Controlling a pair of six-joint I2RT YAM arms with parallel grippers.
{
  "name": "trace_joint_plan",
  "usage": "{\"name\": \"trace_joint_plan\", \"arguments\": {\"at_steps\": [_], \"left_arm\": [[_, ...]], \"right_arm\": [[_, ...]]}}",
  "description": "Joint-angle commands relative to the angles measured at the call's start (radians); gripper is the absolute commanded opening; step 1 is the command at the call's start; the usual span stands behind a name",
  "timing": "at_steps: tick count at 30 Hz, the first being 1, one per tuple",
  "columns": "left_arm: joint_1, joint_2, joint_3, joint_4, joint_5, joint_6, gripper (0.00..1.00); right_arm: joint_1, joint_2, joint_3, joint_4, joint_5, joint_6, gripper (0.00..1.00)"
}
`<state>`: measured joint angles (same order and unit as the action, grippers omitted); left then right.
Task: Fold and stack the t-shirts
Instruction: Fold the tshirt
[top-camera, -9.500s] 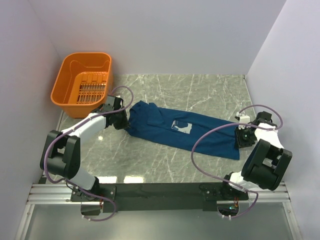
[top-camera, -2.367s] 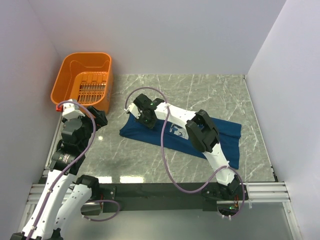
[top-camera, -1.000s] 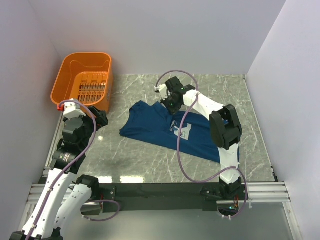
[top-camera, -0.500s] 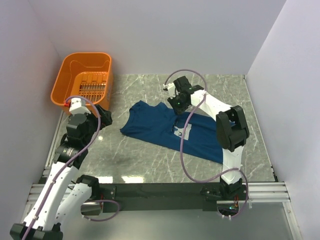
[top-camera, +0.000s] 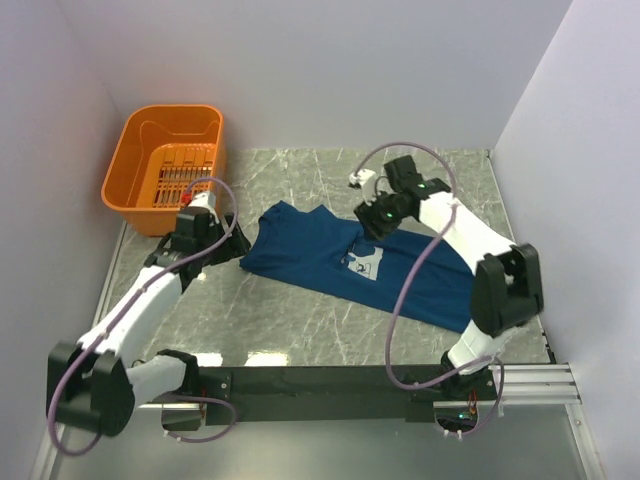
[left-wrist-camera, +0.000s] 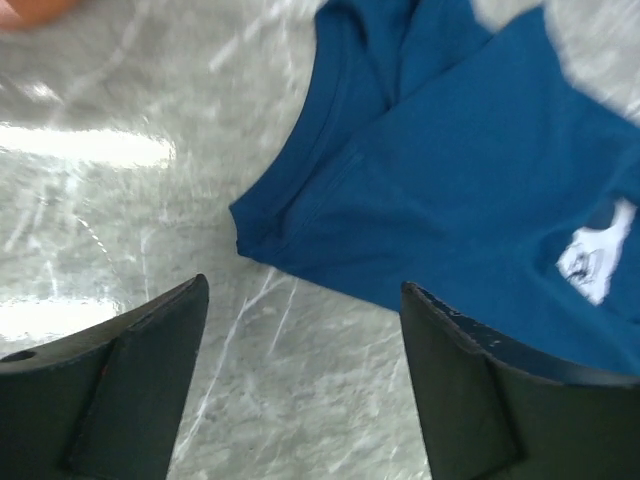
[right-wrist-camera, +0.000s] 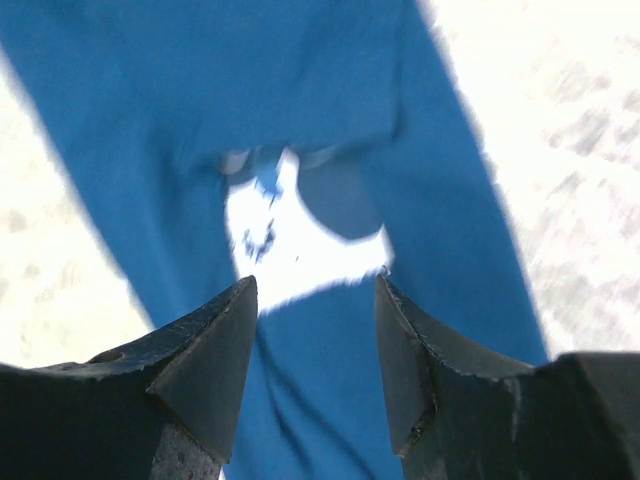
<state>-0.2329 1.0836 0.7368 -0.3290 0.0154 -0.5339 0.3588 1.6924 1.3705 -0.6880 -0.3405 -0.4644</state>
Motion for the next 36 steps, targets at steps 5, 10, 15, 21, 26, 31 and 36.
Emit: {"name": "trace_joint_plan", "arguments": {"at_steps": [5, 10, 15, 21, 26, 31, 36], "left_arm": [[0.003, 0.22, 0.14, -0.018, 0.104, 0.084, 0.72], [-0.011, 0.314, 0.214, -0.025, 0.123, 0.13, 0.71], [-0.06, 0.44, 0.315, -0.062, 0.086, 0.158, 0.68], [-0.085, 0.506, 0.386, -0.081, 0.035, 0.16, 0.66], [-0.085, 0.649, 0.547, -0.074, 0.047, 0.132, 0.61], [-0.085, 0.829, 0.786, -0.119, 0.02, 0.098, 0.53], [-0.085, 0.984, 0.956, -0.146, 0.035, 0.083, 0.44]], "right_arm": [[-0.145, -0.278, -0.226, -0.142, -0.187, -0.287, 0.57], [-0.299, -0.388, -0.318, -0.254, -0.186, -0.391, 0.57], [-0.468, -0.399, -0.366, -0.16, -0.152, -0.335, 0.57], [-0.529, -0.29, -0.303, -0.084, -0.169, -0.27, 0.57], [-0.595, -0.175, -0.193, -0.027, -0.172, -0.185, 0.57], [-0.653, -0.067, -0.11, -0.01, -0.144, -0.063, 0.57], [-0.722, 0.01, -0.064, 0.011, -0.118, 0.032, 0.57]]}}
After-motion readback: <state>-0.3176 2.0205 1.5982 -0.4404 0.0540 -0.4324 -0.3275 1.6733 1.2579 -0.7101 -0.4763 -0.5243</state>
